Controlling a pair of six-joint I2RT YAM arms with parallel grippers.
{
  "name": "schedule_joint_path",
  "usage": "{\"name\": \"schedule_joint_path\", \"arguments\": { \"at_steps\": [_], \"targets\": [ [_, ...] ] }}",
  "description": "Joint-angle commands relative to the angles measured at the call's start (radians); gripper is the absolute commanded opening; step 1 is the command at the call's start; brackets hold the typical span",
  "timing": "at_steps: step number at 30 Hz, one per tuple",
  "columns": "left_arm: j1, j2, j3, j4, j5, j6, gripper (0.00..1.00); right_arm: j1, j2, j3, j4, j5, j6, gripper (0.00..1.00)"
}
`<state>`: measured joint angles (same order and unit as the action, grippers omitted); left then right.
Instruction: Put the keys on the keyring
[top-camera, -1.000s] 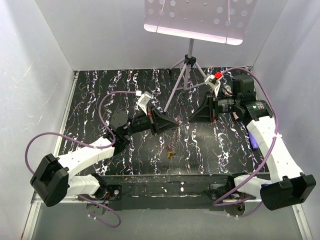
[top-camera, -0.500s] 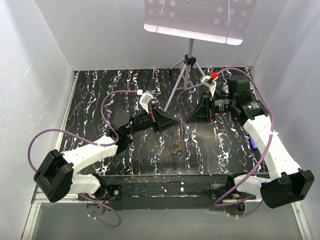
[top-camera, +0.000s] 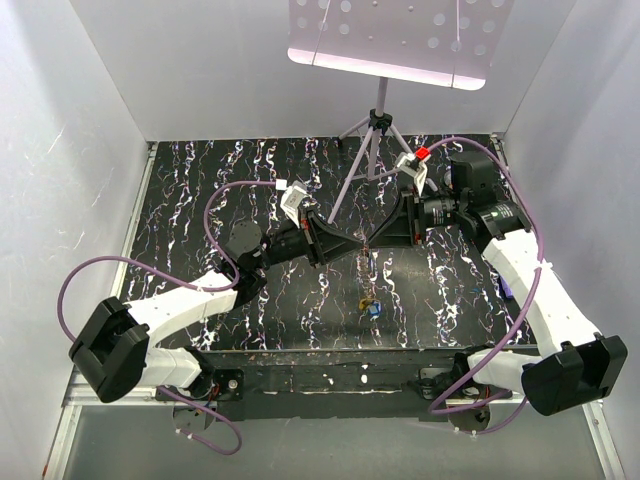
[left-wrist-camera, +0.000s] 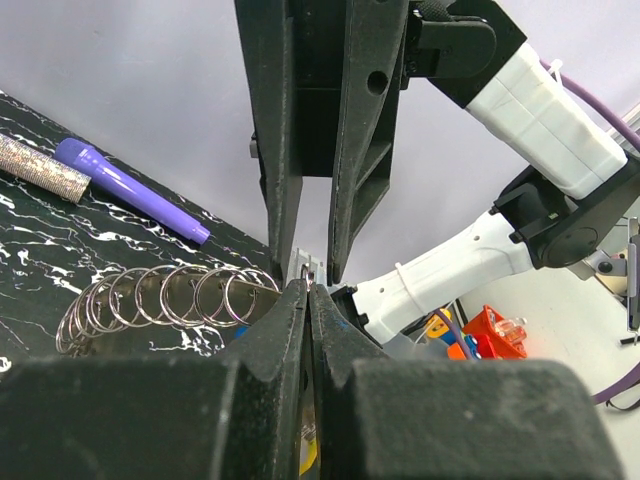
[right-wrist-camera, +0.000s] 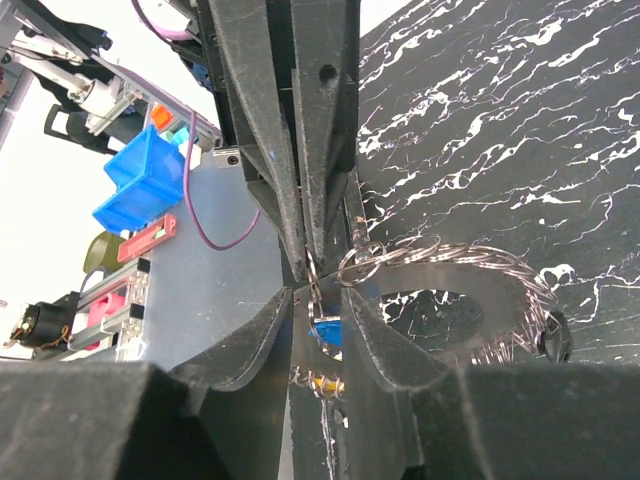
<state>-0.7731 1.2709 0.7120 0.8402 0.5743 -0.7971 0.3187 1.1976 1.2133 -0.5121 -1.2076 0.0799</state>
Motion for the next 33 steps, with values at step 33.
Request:
{"name": "schedule_joint_path", "arguments": {
  "at_steps": [33],
  "targets": [
    [-0.031,-0.034,0.024,0.054,-0.062,-0.02,0.03,0.031,-0.009,-0.049,0.09,-0.01,0.06,0.01]
  ]
}}
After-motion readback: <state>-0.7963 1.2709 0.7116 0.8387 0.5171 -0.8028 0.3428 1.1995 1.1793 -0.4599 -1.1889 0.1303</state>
